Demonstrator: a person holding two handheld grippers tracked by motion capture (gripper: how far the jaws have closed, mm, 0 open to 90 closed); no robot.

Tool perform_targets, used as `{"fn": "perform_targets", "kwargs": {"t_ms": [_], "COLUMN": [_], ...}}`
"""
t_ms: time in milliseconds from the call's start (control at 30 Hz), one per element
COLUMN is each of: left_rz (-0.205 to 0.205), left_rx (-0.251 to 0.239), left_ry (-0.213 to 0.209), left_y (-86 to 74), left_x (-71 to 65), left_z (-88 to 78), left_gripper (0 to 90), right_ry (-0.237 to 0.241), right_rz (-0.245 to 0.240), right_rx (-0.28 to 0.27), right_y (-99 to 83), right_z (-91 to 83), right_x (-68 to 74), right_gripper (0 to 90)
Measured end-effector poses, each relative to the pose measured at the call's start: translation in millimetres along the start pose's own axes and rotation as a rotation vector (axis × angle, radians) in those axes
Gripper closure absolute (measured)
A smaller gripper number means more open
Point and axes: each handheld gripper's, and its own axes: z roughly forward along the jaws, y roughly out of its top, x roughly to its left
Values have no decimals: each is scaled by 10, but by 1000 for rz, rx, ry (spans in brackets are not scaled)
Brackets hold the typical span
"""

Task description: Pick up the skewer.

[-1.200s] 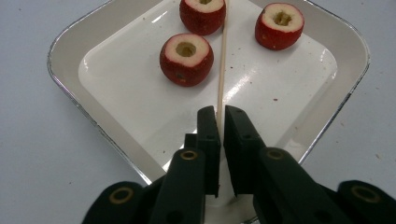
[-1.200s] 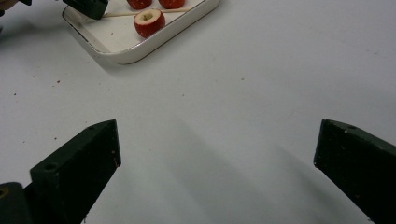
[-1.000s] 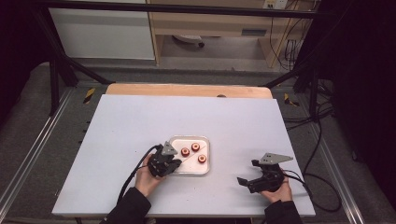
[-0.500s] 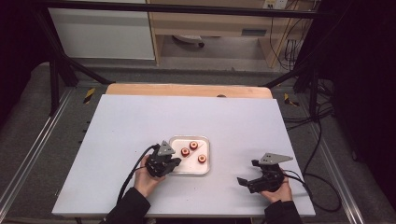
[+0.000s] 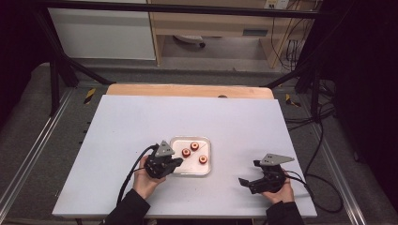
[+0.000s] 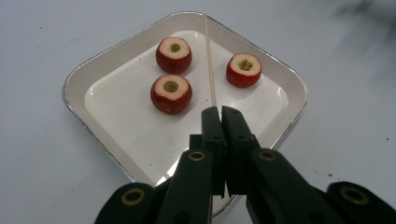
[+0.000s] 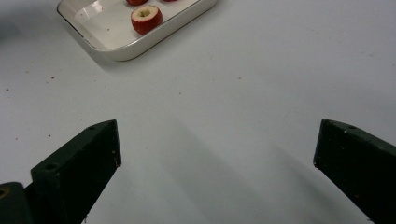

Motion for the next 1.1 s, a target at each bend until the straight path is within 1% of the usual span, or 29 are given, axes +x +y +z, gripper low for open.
{"fn": "perform_targets", "kwargs": {"t_ms": [267,300,333,467,500,533,567,600,633,733,1100], "left_rz": [16,26,32,50,50,58,58,64,69,84,114], "left_rx": [-2,0,1,2,2,5,5,7,10,20,27], "left_ry": [-20,-29,-33,-47,-47,-55,-55,-60,-62,-72,-96], "left_y": [35,47,54,77,77,87,87,90,92,106,194], "left_x": [-83,-120,-140,-217,-217,-254,-254,-277,-295,-345,-446], "left_z": [-16,-14,-12,-2,-2,4,4,12,21,41,67], "left_gripper": [888,888,888,888,888,888,888,888,888,888,888], "right_ry": [-7,-13,-15,-24,-24,-28,-28,-31,-40,-50,-105], "right_rz": [-35,-52,-56,-94,-105,-115,-115,-130,-157,-195,-417], "right_rx": [6,9,10,28,31,37,37,45,58,67,130], "right_y": [52,79,86,135,147,159,159,174,209,245,384], "right_z": [11,16,20,46,57,67,67,77,98,126,170], "right_x": [54,72,78,120,133,148,148,160,193,238,437], "right_gripper": [15,16,18,21,23,25,25,25,25,28,54]}}
